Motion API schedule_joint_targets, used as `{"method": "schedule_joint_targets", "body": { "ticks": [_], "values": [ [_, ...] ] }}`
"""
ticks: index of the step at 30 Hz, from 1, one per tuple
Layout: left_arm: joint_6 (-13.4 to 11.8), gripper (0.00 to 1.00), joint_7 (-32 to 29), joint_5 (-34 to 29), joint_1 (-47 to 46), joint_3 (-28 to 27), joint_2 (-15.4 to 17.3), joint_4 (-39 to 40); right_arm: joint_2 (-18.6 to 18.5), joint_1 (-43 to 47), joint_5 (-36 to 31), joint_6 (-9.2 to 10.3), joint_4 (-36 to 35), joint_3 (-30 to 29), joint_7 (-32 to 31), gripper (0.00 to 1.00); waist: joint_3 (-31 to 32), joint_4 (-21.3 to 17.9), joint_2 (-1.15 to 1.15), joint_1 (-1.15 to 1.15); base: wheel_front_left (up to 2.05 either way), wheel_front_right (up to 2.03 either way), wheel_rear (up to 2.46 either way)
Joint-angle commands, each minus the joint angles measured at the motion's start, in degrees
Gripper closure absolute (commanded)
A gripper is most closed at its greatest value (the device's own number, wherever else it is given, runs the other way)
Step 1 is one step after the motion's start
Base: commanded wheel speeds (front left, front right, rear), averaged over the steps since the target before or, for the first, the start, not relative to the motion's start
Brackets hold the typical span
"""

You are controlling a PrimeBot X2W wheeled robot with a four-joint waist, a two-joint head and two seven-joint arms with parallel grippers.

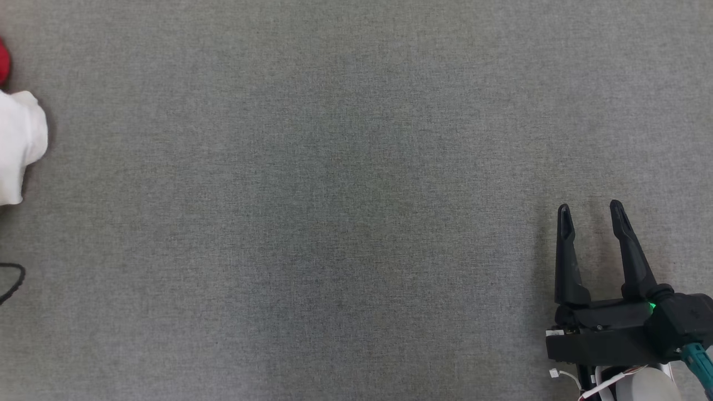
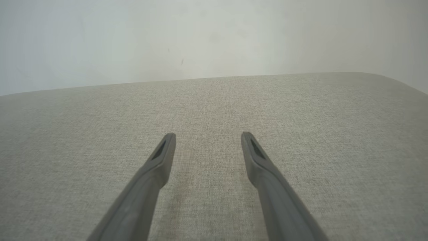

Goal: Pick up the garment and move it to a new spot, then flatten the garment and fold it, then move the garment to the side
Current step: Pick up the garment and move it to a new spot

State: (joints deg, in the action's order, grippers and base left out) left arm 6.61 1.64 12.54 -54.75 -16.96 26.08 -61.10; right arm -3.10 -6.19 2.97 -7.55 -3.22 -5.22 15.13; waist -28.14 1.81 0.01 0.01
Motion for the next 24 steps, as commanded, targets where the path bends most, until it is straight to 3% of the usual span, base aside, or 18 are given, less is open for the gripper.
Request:
{"method": "schedule_joint_targets", "body": {
  "ticks": [1, 4, 5, 6, 7, 8, 17, 24],
  "values": [
    [-0.31, 0.00, -1.86, -0.21, -1.20, 0.39, 0.40, -2.15, -0.22, -0.25, -0.36, 0.12, -0.31, -0.06, 0.04, 0.00, 0.06, -0.04, -0.01, -0.01, 0.00, 0.00, 0.00],
    [-0.60, 0.00, -3.39, -0.79, -2.07, 1.36, 0.54, -4.44, -0.24, -0.10, -0.61, 0.12, -0.16, 0.26, 0.04, 0.00, 0.59, -0.04, -0.01, -0.01, 0.00, 0.00, 0.00],
    [-0.63, 0.18, -3.51, -0.95, -2.36, 1.60, 0.65, -4.81, -0.27, 0.00, -0.65, 0.12, -0.10, 0.27, 0.04, 0.00, 0.81, -0.01, -0.01, -0.01, 0.00, 0.00, 0.00],
    [-0.81, 0.73, -2.68, -1.17, -2.56, 1.82, 0.79, -4.96, -0.29, 0.09, -0.71, 0.12, -0.01, 0.32, 0.04, 0.00, 1.02, 0.02, -0.01, -0.01, 0.00, 0.00, 0.00],
    [-0.81, 0.73, -2.68, -1.17, -2.56, 1.82, 0.79, -4.96, -0.29, 0.09, -0.71, 0.12, -0.01, 0.32, 0.04, 0.00, 1.02, 0.02, -0.01, -0.01, 0.00, 0.00, 0.00],
    [-0.95, 1.00, -1.85, -1.15, -2.62, 1.90, 0.76, -5.09, -0.30, 0.22, -0.76, 0.12, 0.09, 0.37, 0.04, 0.00, 1.34, 0.08, -0.01, -0.01, 0.00, 0.00, 0.00],
    [-0.82, 1.00, 8.06, -0.11, -4.78, 2.08, 1.16, -3.29, -0.22, 1.73, -0.27, 0.12, 1.23, 0.49, 0.04, 0.00, 5.35, 1.30, -0.01, -0.01, 0.00, 0.00, 0.00],
    [0.06, 1.00, 12.12, -0.03, -8.50, 4.04, 0.32, 2.43, 0.10, 2.79, 0.65, 0.12, 2.85, 1.59, 0.04, 0.00, 10.04, 2.00, -0.01, -0.01, 0.00, 0.00, 0.00]
  ]
}}
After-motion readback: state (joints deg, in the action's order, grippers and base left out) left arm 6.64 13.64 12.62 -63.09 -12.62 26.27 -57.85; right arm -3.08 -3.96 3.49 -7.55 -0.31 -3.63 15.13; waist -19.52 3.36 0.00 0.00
